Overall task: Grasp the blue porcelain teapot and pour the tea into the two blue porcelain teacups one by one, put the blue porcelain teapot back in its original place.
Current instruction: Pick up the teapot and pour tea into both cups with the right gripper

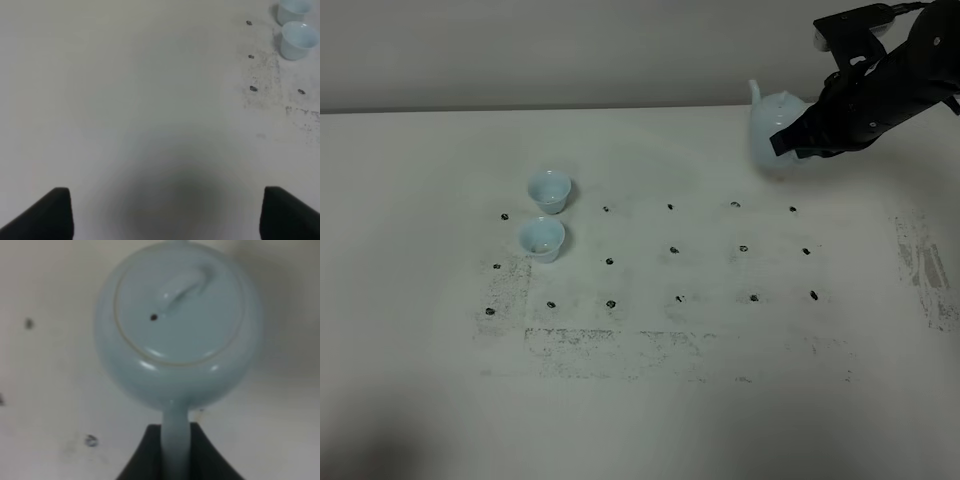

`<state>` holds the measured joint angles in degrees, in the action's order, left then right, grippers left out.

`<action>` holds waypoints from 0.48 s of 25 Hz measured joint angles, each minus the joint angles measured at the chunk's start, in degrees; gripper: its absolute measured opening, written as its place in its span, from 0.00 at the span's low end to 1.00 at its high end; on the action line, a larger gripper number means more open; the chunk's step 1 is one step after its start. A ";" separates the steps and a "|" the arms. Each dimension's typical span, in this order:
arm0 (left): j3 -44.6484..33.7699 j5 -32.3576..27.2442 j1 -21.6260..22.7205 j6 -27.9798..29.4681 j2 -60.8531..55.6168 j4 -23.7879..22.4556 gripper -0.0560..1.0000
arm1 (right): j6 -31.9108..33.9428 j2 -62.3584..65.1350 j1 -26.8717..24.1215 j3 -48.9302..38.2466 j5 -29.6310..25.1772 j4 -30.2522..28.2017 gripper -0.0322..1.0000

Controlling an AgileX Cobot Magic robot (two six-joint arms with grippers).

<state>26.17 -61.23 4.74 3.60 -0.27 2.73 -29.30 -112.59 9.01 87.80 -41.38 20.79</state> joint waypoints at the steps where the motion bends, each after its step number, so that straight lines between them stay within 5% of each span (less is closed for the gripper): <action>1: 0.00 0.00 0.00 0.00 0.00 0.00 0.74 | -3.12 0.21 0.21 -0.42 0.07 1.90 0.08; 12: 0.00 0.00 0.00 0.00 0.00 0.00 0.74 | -21.08 0.47 4.75 -0.64 2.91 10.16 0.08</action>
<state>26.17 -61.23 4.74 3.60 -0.27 2.73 -50.38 -112.13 13.76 87.16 -38.47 30.96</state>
